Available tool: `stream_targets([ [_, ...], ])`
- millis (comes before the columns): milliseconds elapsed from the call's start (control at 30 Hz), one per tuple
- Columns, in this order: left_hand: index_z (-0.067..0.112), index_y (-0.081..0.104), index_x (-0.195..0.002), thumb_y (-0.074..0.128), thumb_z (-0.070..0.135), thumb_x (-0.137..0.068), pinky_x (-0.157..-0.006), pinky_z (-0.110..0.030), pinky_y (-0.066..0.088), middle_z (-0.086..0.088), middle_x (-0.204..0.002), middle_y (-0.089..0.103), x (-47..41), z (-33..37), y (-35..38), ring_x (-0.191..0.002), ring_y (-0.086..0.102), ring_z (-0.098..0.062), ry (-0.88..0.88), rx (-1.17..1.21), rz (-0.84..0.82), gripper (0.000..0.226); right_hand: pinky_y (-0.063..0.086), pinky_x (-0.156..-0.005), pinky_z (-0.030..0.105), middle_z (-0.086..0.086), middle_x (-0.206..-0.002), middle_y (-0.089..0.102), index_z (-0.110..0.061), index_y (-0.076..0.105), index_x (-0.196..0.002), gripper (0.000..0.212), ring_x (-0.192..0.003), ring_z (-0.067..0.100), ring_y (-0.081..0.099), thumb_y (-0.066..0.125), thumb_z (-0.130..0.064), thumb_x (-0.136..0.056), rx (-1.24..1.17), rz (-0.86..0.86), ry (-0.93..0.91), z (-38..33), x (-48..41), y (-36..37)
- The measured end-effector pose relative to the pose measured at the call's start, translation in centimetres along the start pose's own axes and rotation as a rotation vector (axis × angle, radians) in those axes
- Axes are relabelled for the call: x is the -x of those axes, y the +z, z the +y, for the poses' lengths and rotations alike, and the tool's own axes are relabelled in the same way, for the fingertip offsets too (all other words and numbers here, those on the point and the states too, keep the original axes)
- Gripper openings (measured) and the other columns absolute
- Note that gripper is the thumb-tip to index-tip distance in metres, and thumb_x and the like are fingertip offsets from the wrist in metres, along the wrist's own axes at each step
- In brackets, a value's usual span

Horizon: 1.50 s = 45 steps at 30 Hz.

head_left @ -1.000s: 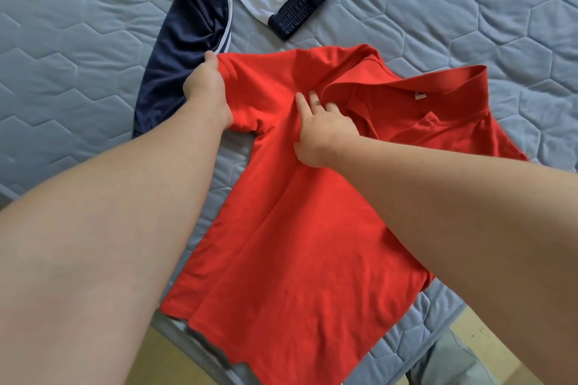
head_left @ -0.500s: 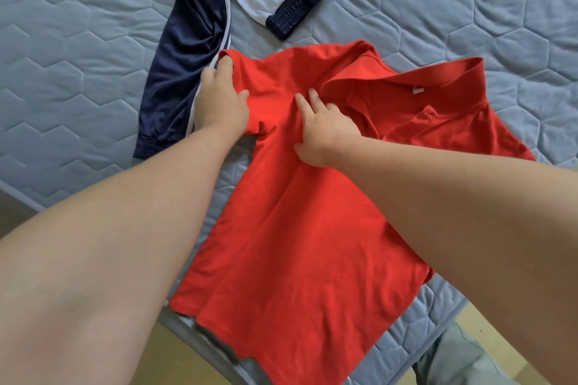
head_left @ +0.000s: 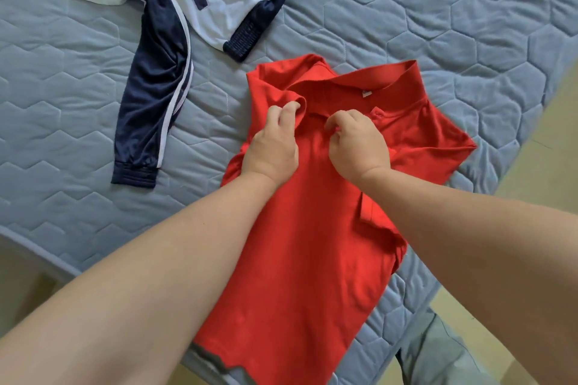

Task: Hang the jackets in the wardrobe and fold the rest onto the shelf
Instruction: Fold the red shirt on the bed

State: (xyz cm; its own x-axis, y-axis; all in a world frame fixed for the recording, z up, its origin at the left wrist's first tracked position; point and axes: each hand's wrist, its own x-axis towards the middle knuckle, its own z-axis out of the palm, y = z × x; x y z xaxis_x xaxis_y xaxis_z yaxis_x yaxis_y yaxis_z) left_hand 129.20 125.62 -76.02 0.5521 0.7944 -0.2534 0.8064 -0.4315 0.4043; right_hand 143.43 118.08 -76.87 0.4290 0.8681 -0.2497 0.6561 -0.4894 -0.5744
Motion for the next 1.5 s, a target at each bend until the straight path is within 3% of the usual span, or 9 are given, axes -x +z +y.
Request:
stream_targets([
  [133,0.017,0.039,-0.144,0.054,0.008,-0.088,-0.097,-0.049,0.047,-0.011,-0.133,0.046,-1.4,0.6,0.8,-0.115,0.058,-0.041,-0.08,-0.129,-0.328,0.058,0.046,-0.082,0.049,0.011,-0.111,0.063,-0.011,0.068,-0.108,0.031,-0.1,0.038,0.054,0.055,-0.006,-0.08,0.106,0.017,-0.076,2.8,1.1,-1.6],
  [233,0.017,0.053,-0.117,0.052,0.009,-0.084,-0.089,-0.047,0.048,-0.01,-0.122,0.055,-3.2,1.6,0.0,-0.106,0.061,-0.041,-0.139,-0.16,-0.164,0.033,0.043,-0.082,0.047,0.01,-0.115,0.061,-0.015,0.067,-0.11,0.035,-0.103,0.038,0.053,0.058,-0.008,-0.077,0.157,0.092,-0.007,4.6,1.2,-3.0],
  [367,0.014,0.049,-0.116,0.056,0.008,-0.081,-0.082,-0.051,0.047,-0.012,-0.125,0.047,-5.8,2.4,-1.2,-0.099,0.06,-0.042,-0.139,-0.155,0.061,0.036,0.036,-0.093,0.046,0.008,-0.124,0.056,-0.02,0.06,-0.12,0.042,-0.114,0.034,0.051,0.058,-0.014,-0.079,0.165,0.178,0.188,7.4,0.0,-5.3],
  [533,0.016,0.047,-0.137,0.061,0.044,-0.085,-0.097,-0.049,0.046,-0.011,-0.14,0.047,-8.7,2.8,-1.3,-0.123,0.055,-0.036,-0.208,-0.282,-0.108,0.06,0.033,-0.103,0.047,0.012,-0.134,0.05,-0.014,0.05,-0.134,0.049,-0.126,0.035,0.044,0.057,-0.022,-0.085,0.131,0.125,0.364,9.9,-2.0,-6.9],
  [733,0.014,0.063,-0.123,0.056,0.016,-0.086,-0.098,-0.043,0.046,-0.018,-0.125,0.065,-12.2,5.0,-1.7,-0.121,0.058,-0.038,-0.223,-0.564,-0.1,0.038,0.036,-0.105,0.048,0.009,-0.136,0.057,-0.017,0.043,-0.144,0.057,-0.13,0.034,0.046,0.059,-0.037,-0.093,0.109,0.058,0.376,9.8,-4.8,-7.6],
  [967,0.015,0.057,-0.11,0.051,0.015,-0.085,-0.09,-0.038,0.051,-0.016,-0.12,0.064,-16.6,8.9,-2.1,-0.109,0.063,-0.037,-0.419,0.054,0.108,0.025,0.035,-0.103,0.046,0.01,-0.131,0.057,-0.017,0.054,-0.132,0.038,-0.128,0.034,0.046,0.052,-0.036,-0.099,0.083,-0.001,0.378,10.4,-6.0,-7.5],
  [1100,0.019,0.047,-0.092,0.052,0.003,-0.09,-0.059,-0.041,0.063,-0.016,-0.107,0.063,-18.1,11.1,-1.0,-0.062,0.074,-0.031,-0.627,0.706,0.074,0.018,0.036,-0.102,0.048,0.011,-0.13,0.057,-0.015,0.056,-0.127,0.034,-0.127,0.035,0.047,0.051,-0.035,-0.099,0.081,-0.026,0.418,10.9,-6.4,-7.5],
  [1300,0.017,0.056,-0.114,0.056,0.013,-0.08,-0.097,-0.039,0.049,-0.011,-0.126,0.058,-16.9,8.7,-0.3,-0.111,0.062,-0.034,-0.263,-0.011,-0.005,0.034,0.037,-0.103,0.05,0.009,-0.13,0.057,-0.015,0.054,-0.124,0.039,-0.124,0.033,0.053,0.048,-0.045,-0.099,0.025,-0.034,0.466,11.3,-6.5,-7.8],
  [1500,0.009,0.051,-0.133,0.053,0.025,-0.087,-0.104,-0.048,0.042,-0.018,-0.141,0.048,-15.1,5.4,-0.4,-0.129,0.051,-0.043,-0.401,-0.357,-0.124,0.049,0.037,-0.101,0.052,0.015,-0.126,0.06,-0.014,0.057,-0.119,0.056,-0.122,0.038,0.052,0.036,-0.062,-0.097,0.291,-0.006,0.447,12.3,-3.8,-7.4],
])
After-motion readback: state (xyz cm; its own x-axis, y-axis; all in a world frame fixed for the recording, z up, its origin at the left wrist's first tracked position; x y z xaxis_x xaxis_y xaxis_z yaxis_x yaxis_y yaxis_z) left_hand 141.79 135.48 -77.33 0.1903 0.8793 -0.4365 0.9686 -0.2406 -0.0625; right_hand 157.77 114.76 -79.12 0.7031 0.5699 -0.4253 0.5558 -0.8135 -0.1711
